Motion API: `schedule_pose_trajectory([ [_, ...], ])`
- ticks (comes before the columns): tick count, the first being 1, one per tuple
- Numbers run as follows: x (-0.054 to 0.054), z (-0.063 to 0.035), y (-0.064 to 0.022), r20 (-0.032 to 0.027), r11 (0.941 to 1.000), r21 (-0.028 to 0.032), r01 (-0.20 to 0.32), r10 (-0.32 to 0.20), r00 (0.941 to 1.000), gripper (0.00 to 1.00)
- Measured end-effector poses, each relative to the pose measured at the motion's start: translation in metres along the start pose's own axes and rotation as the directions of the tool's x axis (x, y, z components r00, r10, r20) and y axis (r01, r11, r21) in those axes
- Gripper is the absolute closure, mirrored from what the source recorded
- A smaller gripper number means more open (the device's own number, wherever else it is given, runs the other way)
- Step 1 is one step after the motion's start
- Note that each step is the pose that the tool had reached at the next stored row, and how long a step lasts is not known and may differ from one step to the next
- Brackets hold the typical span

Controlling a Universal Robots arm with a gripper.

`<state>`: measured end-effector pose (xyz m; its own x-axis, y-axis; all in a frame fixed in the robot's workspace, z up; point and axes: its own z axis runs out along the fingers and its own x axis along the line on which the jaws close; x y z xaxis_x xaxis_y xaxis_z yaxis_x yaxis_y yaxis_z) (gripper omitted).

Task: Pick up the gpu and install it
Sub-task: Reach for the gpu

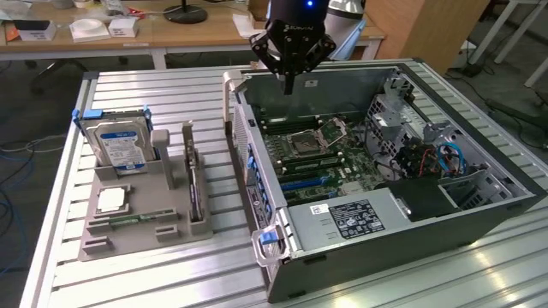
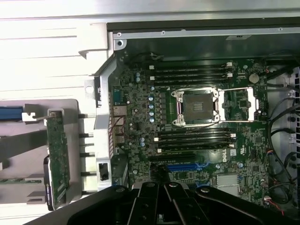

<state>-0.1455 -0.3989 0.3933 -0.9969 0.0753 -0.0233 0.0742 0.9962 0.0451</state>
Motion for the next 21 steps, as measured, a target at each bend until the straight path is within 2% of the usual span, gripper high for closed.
schedule_pose_trajectory([
  [21,0.045,-0.0012,-0.0038,0.0000,1.0000,0.0000,0.000,0.000,1.0000,0.90],
])
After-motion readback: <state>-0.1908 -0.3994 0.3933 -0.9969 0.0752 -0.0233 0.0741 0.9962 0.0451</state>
